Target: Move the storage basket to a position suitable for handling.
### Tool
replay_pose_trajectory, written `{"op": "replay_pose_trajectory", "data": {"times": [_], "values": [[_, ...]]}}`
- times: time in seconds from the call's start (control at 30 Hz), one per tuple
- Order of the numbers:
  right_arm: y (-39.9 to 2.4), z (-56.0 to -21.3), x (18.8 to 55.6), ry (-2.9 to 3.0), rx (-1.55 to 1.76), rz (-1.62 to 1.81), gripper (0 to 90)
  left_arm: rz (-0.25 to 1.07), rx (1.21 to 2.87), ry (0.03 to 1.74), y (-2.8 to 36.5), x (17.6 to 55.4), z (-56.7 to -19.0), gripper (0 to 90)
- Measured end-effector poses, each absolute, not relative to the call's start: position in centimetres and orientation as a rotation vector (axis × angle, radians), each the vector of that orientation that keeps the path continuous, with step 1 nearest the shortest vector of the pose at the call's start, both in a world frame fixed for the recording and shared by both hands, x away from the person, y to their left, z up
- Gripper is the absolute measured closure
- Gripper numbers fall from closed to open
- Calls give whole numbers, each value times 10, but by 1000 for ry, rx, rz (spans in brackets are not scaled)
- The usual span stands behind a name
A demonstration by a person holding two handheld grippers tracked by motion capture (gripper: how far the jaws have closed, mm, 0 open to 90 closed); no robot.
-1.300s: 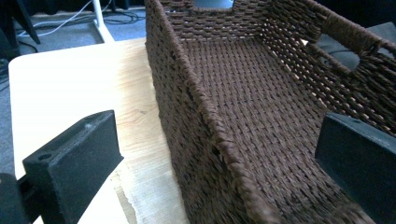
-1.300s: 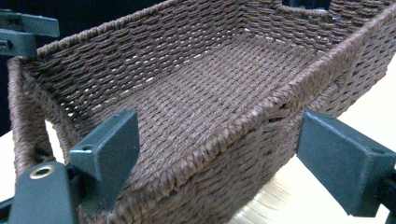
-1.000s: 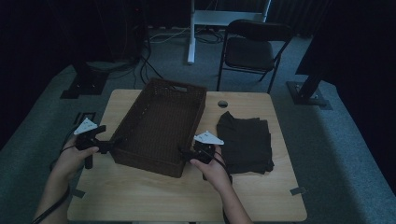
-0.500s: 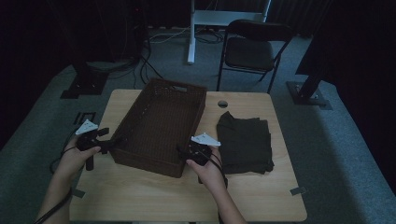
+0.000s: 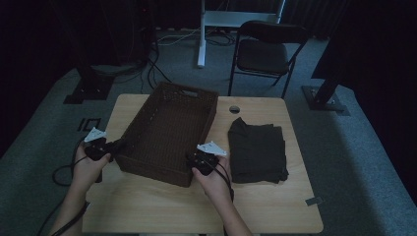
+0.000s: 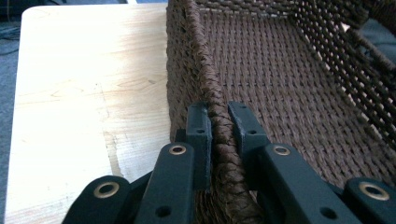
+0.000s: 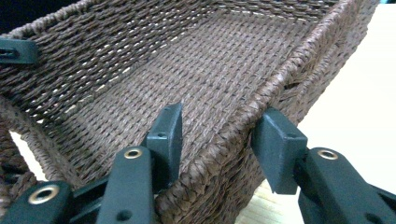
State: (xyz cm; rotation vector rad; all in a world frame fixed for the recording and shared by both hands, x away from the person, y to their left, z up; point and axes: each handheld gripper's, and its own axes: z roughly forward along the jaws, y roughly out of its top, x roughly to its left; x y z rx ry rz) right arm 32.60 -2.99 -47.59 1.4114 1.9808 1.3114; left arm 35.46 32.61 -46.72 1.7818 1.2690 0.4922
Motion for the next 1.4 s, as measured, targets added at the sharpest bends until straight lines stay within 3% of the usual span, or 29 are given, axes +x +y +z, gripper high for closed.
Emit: {"op": "replay_pose_trajectory", "data": {"times": [1.4], "values": [[-41, -468, 336, 2064, 1308, 1149, 658, 589, 1653, 1456, 291, 295, -467, 805]]}}
